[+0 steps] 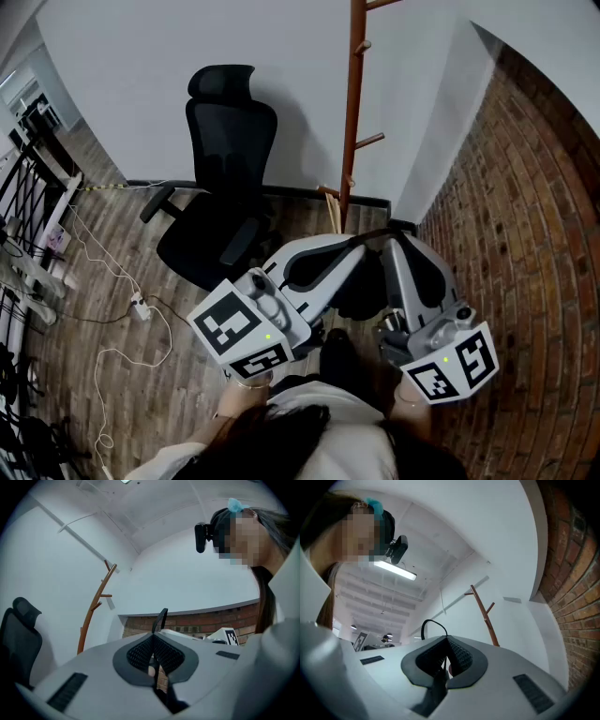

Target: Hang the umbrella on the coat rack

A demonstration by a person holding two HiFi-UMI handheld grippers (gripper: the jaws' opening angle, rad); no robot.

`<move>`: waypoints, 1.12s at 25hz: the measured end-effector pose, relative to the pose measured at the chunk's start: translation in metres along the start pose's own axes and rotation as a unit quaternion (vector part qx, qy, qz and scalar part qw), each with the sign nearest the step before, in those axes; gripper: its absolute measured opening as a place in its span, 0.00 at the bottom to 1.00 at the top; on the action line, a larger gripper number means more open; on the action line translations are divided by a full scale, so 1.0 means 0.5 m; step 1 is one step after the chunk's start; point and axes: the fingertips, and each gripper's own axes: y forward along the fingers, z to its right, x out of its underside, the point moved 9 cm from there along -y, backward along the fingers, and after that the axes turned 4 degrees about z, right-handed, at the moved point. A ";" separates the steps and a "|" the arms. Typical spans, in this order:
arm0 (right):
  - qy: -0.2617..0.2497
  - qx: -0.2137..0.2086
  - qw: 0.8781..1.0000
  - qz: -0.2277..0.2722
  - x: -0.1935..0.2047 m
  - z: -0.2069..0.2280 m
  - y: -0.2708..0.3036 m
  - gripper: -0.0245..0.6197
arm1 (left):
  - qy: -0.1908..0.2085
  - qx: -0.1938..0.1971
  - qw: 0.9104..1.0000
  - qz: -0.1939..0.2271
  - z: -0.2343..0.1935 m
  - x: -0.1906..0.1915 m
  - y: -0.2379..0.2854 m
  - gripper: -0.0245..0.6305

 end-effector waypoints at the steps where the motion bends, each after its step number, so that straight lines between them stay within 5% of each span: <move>1: 0.002 0.000 1.000 0.001 0.000 0.004 0.002 0.09 | 0.000 0.001 1.000 0.000 -0.003 0.000 0.003 0.05; 28: 0.020 -0.021 1.000 0.008 0.025 0.129 0.115 0.09 | 0.005 -0.006 1.000 0.005 -0.128 0.005 0.105 0.05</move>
